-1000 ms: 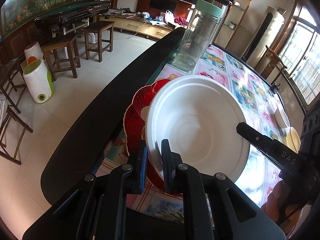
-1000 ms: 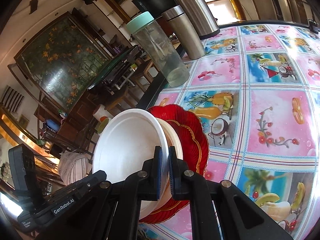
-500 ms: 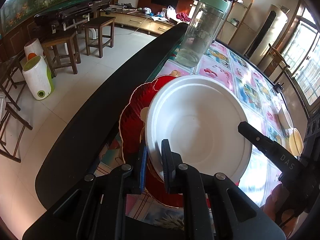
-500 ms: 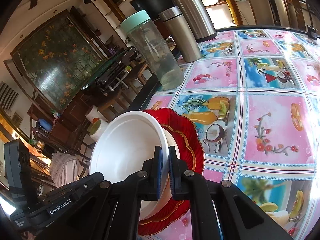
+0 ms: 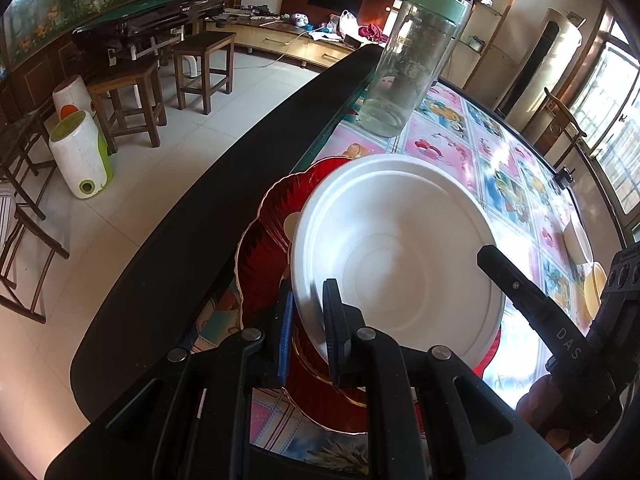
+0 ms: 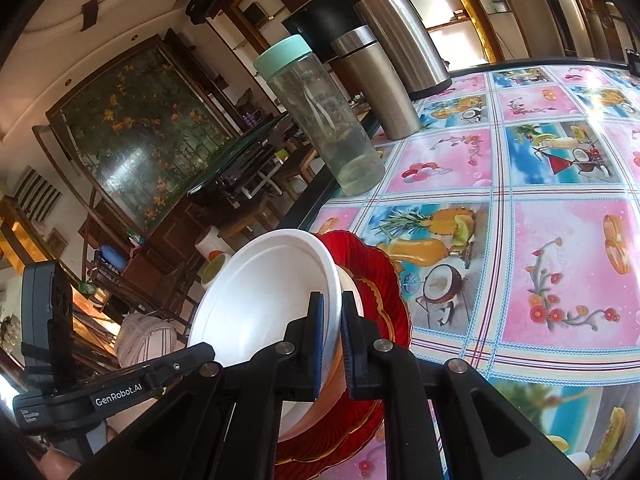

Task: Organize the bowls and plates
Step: 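Lower the white paper bowl into the cream bowl atop the red plates, then open both grippers to release the white bowl and withdraw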

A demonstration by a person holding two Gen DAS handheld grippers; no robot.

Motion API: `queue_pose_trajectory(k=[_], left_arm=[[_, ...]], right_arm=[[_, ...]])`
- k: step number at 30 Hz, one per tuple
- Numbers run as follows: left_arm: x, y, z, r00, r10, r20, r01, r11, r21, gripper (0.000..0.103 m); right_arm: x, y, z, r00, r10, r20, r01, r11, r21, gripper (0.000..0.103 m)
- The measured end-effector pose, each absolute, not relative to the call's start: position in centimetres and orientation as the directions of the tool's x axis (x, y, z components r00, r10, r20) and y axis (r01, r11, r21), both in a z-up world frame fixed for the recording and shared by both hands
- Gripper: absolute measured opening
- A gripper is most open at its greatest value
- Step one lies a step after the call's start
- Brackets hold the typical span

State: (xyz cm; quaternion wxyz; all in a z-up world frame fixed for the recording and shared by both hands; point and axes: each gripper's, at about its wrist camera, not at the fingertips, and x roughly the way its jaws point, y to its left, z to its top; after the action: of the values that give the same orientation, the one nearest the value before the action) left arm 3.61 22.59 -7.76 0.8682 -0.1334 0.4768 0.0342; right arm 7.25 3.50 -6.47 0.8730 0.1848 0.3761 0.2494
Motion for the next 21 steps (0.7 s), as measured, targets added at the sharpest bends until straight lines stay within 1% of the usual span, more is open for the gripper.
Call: queue_pose_trajectory(k=[3, 6, 8, 9, 10, 11, 15, 18, 21], left_arm=[[3.6, 22.6, -7.8, 0.541, -0.064, -0.839, -0.184, 0.964, -0.192, 0.012], [3.6, 22.9, -7.9, 0.533, -0.075, -0.843, -0.19, 0.96, -0.205, 0.012], [3.6, 23.0, -7.9, 0.528, -0.08, -0.845, -0.196, 0.957, -0.213, 0.012], [3.6, 23.1, -7.9, 0.526, -0.085, -0.846, -0.198, 0.955, -0.219, 0.012], [3.6, 23.1, -7.9, 0.526, -0.086, -0.846, -0.2, 0.954, -0.222, 0.012], [3.6, 23.2, -7.8, 0.526, -0.086, -0.846, -0.203, 0.953, -0.223, 0.012], [3.6, 23.3, -7.7, 0.524, -0.08, -0.848, -0.216, 0.951, -0.223, 0.012], [3.5, 23.1, -7.7, 0.522, -0.073, -0.85, -0.219, 0.952, -0.215, 0.013], [3.5, 22.8, -7.7, 0.521, -0.055, -0.852, -0.222, 0.955, -0.197, 0.016]], right_arm=[[7.2, 3.2, -6.5, 0.572, 0.602, -0.558, -0.301, 0.786, 0.54, 0.011], [7.5, 2.6, -6.6, 0.542, 0.642, -0.543, -0.3, 0.751, 0.588, 0.015], [7.4, 2.5, -6.5, 0.524, 0.665, -0.532, -0.309, 0.73, 0.609, 0.025], [7.3, 2.4, -6.4, 0.523, 0.671, -0.526, -0.311, 0.725, 0.615, 0.028], [7.2, 2.3, -6.2, 0.526, 0.671, -0.522, -0.312, 0.724, 0.616, 0.037], [7.1, 2.1, -6.1, 0.531, 0.67, -0.52, -0.31, 0.724, 0.616, 0.042], [7.1, 0.8, -5.8, 0.536, 0.691, -0.486, -0.302, 0.694, 0.654, 0.042], [7.1, -0.3, -5.6, 0.553, 0.684, -0.476, -0.287, 0.693, 0.662, 0.045], [7.3, -1.8, -5.7, 0.558, 0.683, -0.47, -0.254, 0.681, 0.687, 0.045]])
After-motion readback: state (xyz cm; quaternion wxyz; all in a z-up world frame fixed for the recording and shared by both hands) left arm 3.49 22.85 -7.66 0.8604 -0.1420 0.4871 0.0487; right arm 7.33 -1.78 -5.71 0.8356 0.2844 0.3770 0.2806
